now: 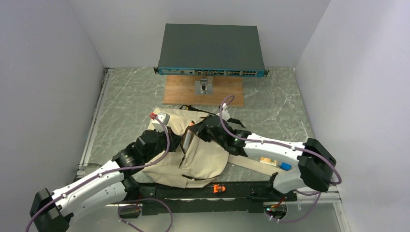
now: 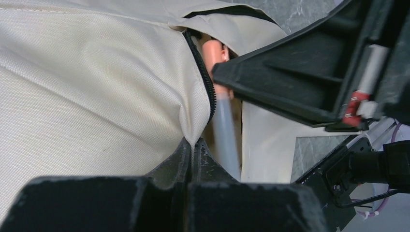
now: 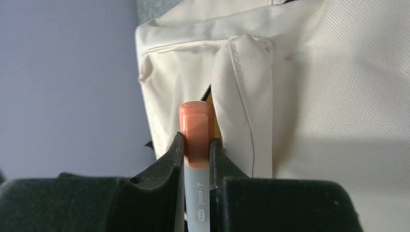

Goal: Pack the student bag
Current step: Place the stationery in the student bag, then pick up the stationery from the center of the board.

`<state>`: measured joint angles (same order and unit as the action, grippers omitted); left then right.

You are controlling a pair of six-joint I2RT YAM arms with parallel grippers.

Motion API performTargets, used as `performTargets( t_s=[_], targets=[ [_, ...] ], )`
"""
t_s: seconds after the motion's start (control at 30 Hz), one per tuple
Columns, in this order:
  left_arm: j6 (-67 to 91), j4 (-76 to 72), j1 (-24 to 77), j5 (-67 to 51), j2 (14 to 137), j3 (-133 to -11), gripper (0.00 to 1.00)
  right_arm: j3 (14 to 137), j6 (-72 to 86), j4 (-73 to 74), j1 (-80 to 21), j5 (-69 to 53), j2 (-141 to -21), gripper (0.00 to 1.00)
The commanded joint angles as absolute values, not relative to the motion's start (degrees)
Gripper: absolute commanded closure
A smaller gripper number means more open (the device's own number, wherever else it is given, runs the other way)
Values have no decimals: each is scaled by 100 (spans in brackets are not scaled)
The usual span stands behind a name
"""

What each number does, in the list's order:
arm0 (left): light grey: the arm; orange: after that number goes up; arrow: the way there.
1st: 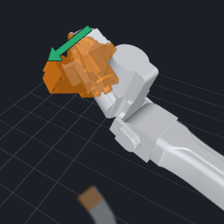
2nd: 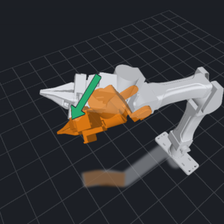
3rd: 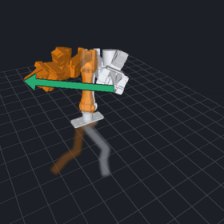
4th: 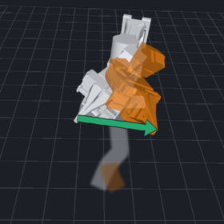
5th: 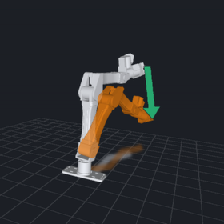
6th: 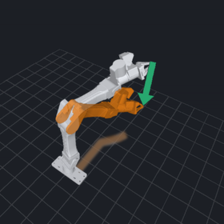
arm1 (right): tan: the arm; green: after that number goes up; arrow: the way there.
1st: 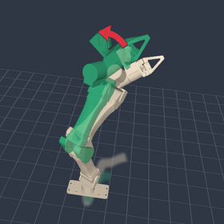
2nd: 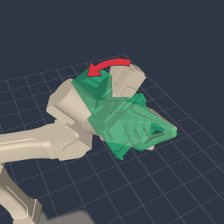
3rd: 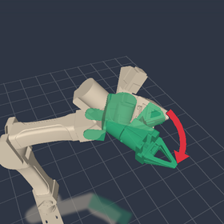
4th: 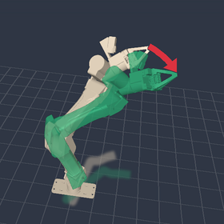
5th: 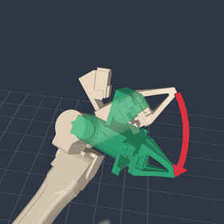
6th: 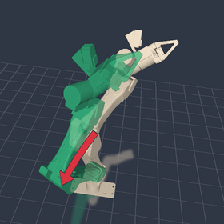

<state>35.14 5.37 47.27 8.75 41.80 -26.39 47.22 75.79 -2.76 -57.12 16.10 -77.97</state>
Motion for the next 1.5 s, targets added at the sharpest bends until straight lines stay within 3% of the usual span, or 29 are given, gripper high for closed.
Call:
performTargets(
  t_s=[0.0, 0.03, 0.07, 0.17, 0.27, 0.47, 0.57, 0.73, 1.1, 1.23, 1.47],
  targets=[
    [3474, -548, 4904, 751, 3943, -2637, 100, 5219, 7828, 108, -5874, 2203, -8132, 100],
    [3468, -540, 4926, 805, 3928, -2631, 100, 5311, 7751, 395, -5909, 2200, -8213, 96],
    [3450, -499, 4951, 894, 3912, -2639, 100, 5366, 7575, 554, -5936, 2137, -8209, 83],
    [3369, -305, 4977, 1030, 3835, -2720, 100, 5215, 6333, 765, -5990, 1574, -7699, 35],
    [3359, -174, 4984, 1176, 3787, -2716, 100, 5074, 4663, 1171, -5955, 629, -7043, 16],
    [3344, 215, 5016, 1127, 3876, -2901, 100, 5131, 2645, 3600, -6407, -707, -5900, 18],
    [3276, 331, 5016, 1129, 3841, -2945, 100, 4832, 3240, 4525, -7700, 209, -5844, 18],
    [3220, 389, 5014, 1086, 3902, -2988, 100, 4299, 3853, 4109, -9054, 1048, -6166, 18],
    [3235, 547, 5020, 1075, 3839, -3012, 100, 4507, 3421, 3699, -9492, 2151, -7753, 19],
    [3209, 627, 5022, 1090, 3799, -3041, 100, 4482, 3465, 3628, -9492, 2322, -7898, 26],
    [3232, 682, 5031, 1037, 3753, -3048, 100, 4444, 3502, 3354, -9439, 2081, -8061, 54]
  ],
)
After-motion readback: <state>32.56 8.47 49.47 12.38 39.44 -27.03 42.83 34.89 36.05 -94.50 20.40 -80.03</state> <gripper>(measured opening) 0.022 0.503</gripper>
